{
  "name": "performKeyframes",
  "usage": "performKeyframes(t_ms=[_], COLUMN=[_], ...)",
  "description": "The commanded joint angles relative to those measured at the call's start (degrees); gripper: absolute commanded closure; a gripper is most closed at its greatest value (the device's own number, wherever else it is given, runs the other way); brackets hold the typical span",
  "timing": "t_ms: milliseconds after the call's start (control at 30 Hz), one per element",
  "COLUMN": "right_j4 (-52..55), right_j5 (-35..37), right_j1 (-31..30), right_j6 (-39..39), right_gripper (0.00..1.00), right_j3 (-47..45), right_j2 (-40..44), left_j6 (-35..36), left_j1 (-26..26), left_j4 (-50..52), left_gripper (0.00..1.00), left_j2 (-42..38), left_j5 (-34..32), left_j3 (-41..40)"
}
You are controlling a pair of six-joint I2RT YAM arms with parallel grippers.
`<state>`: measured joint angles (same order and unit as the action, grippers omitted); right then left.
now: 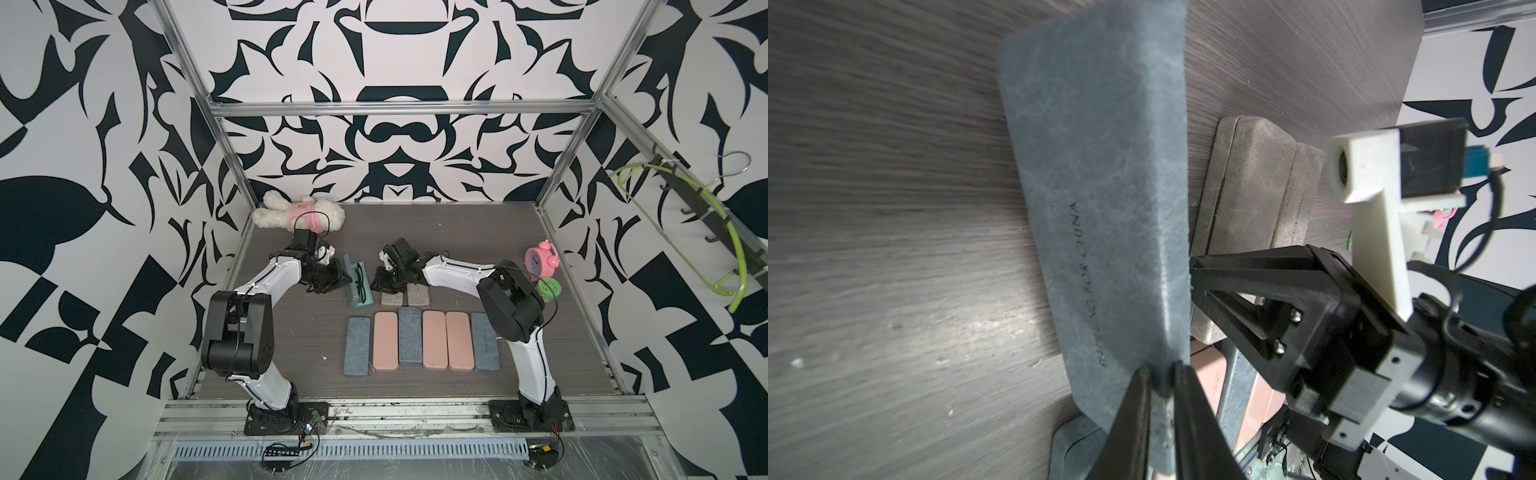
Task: Close the glasses case
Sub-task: Close the glasses case at the center of the board.
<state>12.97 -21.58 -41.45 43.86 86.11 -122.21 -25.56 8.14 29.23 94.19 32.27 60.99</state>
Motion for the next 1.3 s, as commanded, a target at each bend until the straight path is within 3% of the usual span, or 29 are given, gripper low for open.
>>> performKeyframes(t_ms=[0,900,1267], right_j4=[1.2,0.7,0.8], right_j5=[1.2,1.3,1.9], right_j1=[-0.2,-0.3,-0.1], right_j6=[0.0,0.0,0.0], right_gripper=[0.78,0.8,0.81], right_j3=[1.7,0.9,0.0], right_j2=[1.1,1.0,3.0], left_j6=[0.9,1.5,1.1], left_j1=[0.5,3.2,7.5], left_j4=[0.9,1.8,2.5], left_gripper=[0.85,0.87,0.87], left_j2=[1.4,3.7,8.4], left_j5=[-1.0,-2.6,-5.3], left_j3=[0.8,1.4,3.6])
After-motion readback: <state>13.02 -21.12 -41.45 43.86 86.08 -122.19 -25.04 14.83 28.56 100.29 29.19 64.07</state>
